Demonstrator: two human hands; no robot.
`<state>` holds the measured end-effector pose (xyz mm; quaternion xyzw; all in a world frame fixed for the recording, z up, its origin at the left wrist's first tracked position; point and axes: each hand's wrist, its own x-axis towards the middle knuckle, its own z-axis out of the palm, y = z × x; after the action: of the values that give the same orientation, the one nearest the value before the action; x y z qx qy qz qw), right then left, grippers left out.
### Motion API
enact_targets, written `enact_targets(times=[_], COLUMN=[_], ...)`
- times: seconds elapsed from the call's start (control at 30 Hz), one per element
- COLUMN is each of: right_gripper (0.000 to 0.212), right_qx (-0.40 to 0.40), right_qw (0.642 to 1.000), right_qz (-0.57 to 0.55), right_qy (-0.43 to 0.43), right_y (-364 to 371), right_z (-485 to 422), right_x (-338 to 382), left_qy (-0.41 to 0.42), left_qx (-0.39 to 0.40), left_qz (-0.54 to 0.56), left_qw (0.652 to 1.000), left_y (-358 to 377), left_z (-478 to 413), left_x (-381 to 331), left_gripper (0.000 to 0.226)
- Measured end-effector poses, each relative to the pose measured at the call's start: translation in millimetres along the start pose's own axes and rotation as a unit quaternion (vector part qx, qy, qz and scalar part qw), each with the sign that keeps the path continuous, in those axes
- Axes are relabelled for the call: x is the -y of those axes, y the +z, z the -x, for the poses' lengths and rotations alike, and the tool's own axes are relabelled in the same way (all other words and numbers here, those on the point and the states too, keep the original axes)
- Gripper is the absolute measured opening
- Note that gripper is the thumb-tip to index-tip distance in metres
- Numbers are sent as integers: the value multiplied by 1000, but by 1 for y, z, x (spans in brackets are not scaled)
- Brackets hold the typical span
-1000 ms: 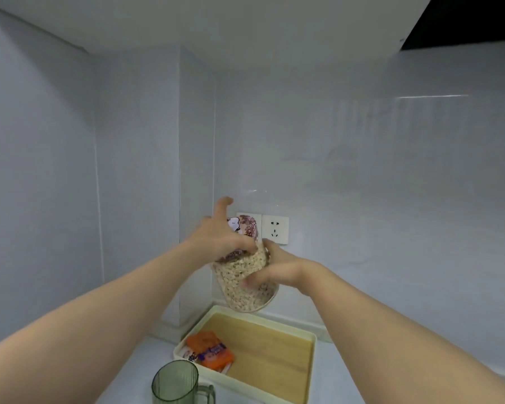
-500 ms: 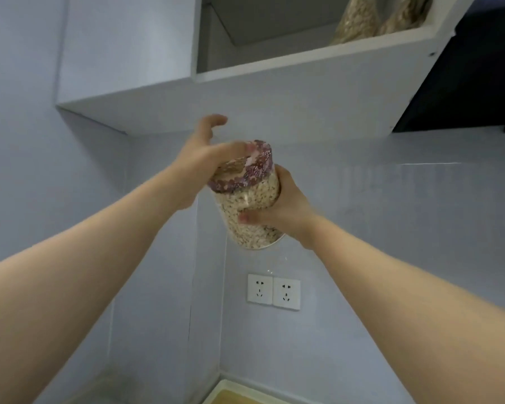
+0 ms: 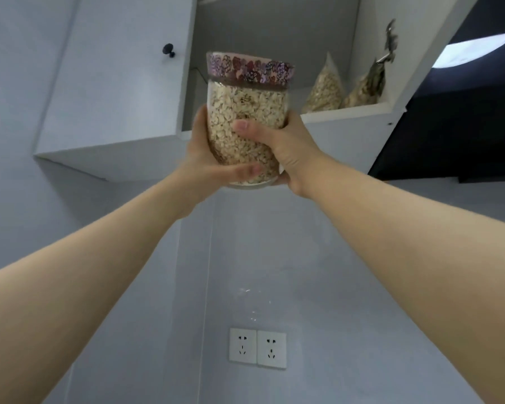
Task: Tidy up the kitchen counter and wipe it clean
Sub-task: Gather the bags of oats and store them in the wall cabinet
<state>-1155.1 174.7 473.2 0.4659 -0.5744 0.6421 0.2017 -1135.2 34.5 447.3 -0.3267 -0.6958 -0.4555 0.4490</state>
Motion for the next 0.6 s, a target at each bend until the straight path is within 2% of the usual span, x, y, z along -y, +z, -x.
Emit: enact_targets(times=[0.1,0.17,0.27,0.33,0.4,0.47,0.53,0.6], right_gripper=[62,75,86,84,73,69,62,47], right_qx=[-14,-32,-35,-21,-25,-75,-127,-168], right_qw=[999,998,991,986,986,981,962,938], right_qz=[26,62,125,160,162,180,243,302], right_qy=[-12,2,21,32,21,11,-1,-24], right_y=[2,4,3,-1,-7,-15,-29,-43], right_z=[-10,-17,-27,-34,-42,-51,-62,-70], right_x=[28,43,58,66,71,71,64,59], left_qy=[45,51,45,39,30,20,3,-30], left_qx=[-66,-93,-116,-138,-163,-192,-211,-219], left_qz=[-5,10,20,9,-9,-28,-37,-56], left_qw=[997,994,992,990,986,981,977,974], left_y=[3,4,9,11,13,17,22,25], left_z=[-22,-36,-54,-65,-76,-85,-95,-104], left_x=[-17,-28,-38,-38,-36,-35,-33,-30], left_gripper=[109,94,86,88,102,113,117,118])
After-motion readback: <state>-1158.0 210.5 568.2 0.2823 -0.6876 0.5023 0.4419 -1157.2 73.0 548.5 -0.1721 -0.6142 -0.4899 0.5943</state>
